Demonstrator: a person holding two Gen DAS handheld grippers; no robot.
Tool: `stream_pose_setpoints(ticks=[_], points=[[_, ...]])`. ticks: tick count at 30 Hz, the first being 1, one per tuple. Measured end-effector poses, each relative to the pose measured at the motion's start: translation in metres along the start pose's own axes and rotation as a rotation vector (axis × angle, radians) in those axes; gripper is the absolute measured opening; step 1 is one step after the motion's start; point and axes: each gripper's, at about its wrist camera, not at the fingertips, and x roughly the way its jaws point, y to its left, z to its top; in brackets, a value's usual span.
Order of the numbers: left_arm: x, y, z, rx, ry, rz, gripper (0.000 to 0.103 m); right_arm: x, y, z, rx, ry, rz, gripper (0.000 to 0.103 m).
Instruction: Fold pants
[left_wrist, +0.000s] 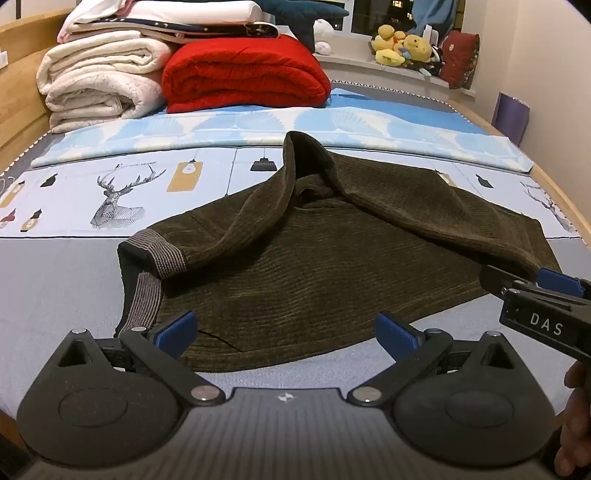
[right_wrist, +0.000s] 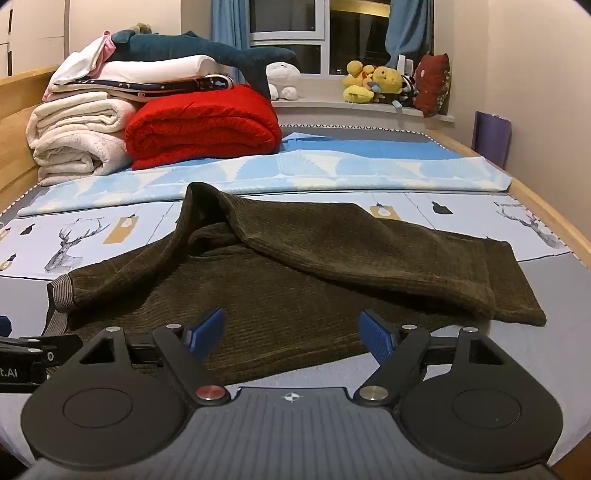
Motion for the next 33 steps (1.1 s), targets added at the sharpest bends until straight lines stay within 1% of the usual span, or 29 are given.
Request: stream_pose_setpoints(ticks=[6,11,21,33], points=[[0.0006,-0.0011,0.0009,0.005,0.001,0.0,0.102,-0.0045,-0.0029,-0.0008,-0.004,0.006,-0.005,0.081],[0.0003,-0.0005,0.001,0.005,0.003,-0.003,0.102,0.0008,0.0,-0.0017,0.004,0.02,-0.003,0.081],[-0.0007,-0.0007,0.0011,0.005,0.002,-0.002,0.102,0.0003,0.0004,-0.0006,0.002,0.0,-0.007,0.081],[-0.001,-0.0007,0.0018,0.006,-0.002,-0.004,0.102,0.0009,0.0001,-0.0013,0.008,0.008,-0.008,0.081]])
